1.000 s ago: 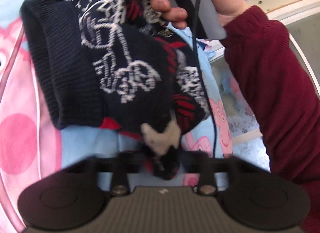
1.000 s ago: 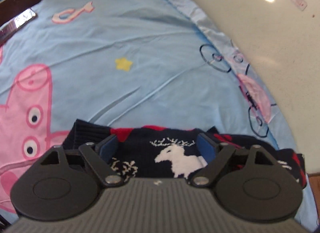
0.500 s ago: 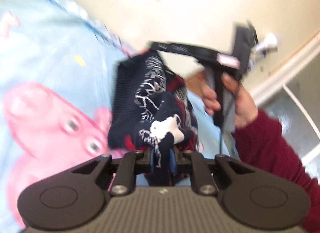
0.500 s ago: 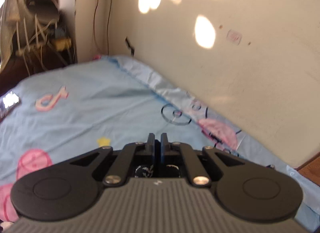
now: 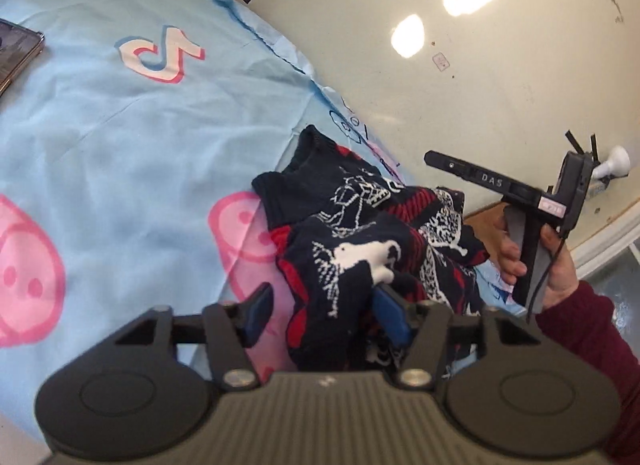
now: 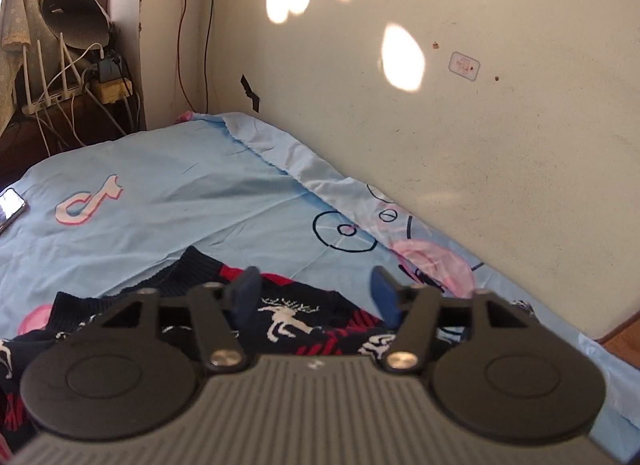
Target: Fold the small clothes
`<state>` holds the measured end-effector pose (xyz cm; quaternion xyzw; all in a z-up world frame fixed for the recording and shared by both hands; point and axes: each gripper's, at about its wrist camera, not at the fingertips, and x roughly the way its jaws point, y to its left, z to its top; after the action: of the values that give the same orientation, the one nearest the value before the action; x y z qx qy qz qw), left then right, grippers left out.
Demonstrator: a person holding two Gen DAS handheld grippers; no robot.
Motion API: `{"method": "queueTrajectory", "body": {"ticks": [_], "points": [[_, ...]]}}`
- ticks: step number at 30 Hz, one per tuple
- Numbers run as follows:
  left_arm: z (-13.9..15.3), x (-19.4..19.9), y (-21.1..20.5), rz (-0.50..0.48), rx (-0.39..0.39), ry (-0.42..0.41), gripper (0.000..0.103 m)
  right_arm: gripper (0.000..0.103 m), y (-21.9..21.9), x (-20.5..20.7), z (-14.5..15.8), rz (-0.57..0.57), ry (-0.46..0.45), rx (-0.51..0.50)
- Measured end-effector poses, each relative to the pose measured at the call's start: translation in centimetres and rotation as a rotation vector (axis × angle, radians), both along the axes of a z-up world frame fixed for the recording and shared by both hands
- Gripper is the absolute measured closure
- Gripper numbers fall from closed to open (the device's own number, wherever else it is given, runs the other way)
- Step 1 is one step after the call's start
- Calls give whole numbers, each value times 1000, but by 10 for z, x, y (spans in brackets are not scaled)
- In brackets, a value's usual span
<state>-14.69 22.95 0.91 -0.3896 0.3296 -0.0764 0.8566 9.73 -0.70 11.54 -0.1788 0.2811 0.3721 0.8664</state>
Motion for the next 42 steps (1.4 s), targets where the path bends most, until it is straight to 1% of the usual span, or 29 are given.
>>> {"method": "queueTrajectory", "body": {"ticks": [2,4,6,7,8,11,12,13,14,15,16,17,18,19,20,21,22,23,25,27,29,32,35,38,41,42], "points": [[2,1,5,18,-31,-27,22,25,11,6,-2,21,-21,-30],[4,4,9,29,-70,-49,16,23,27,12,-8,41,-19,-73],[0,10,16,32,-134,-44,16,20,46,21,-20,77,-6,-131],[-3,14,19,32,-162,-35,18,20,54,24,-27,94,-7,-163],[-8,19,21,31,-184,-22,22,21,64,25,-35,122,-10,-206],[-21,29,14,1,-214,35,28,21,84,27,-54,231,16,-311],[-22,32,8,-6,-201,32,30,20,89,27,-59,275,29,-332],[-21,33,1,-28,-184,24,28,20,92,27,-62,300,36,-340],[-20,38,-6,-59,-172,16,25,12,93,27,-63,302,23,-323],[-21,44,-14,-88,-171,11,25,5,95,31,-64,294,22,-318],[-21,49,-21,-108,-156,3,25,3,95,36,-65,271,43,-304],[-20,53,-28,-123,-139,-1,26,4,94,43,-66,246,101,-281],[-20,56,-34,-134,-119,-6,29,13,91,53,-66,217,188,-244],[-22,58,-38,-139,-111,4,45,23,86,59,-66,208,264,-204],[-26,62,-40,-142,-122,22,61,42,81,61,-64,208,310,-170],[-30,63,-40,-138,-143,34,66,64,78,54,-63,205,268,-178],[-34,63,-38,-128,-164,40,73,79,76,47,-61,216,240,-183],[-35,62,-37,-123,-177,48,78,95,76,40,-60,209,223,-188],[-34,58,-35,-115,-184,48,79,98,75,21,-57,193,164,-201],[-25,51,-36,-109,-151,32,79,98,70,4,-48,179,59,-202],[-11,44,-38,-103,-105,8,80,98,58,-3,-29,128,-39,-153],[20,38,-42,-97,-9,-39,81,98,28,-8,14,31,-176,-27],[66,33,-50,-78,149,-132,82,98,-9,-20,58,-54,-347,99],[116,30,-58,-46,287,-237,82,98,-48,-41,98,-133,-491,220],[174,32,-70,-14,393,-352,82,98,-86,-65,134,-217,-615,321],[190,31,-74,-1,422,-387,82,101,-99,-75,147,-253,-672,353]]}}
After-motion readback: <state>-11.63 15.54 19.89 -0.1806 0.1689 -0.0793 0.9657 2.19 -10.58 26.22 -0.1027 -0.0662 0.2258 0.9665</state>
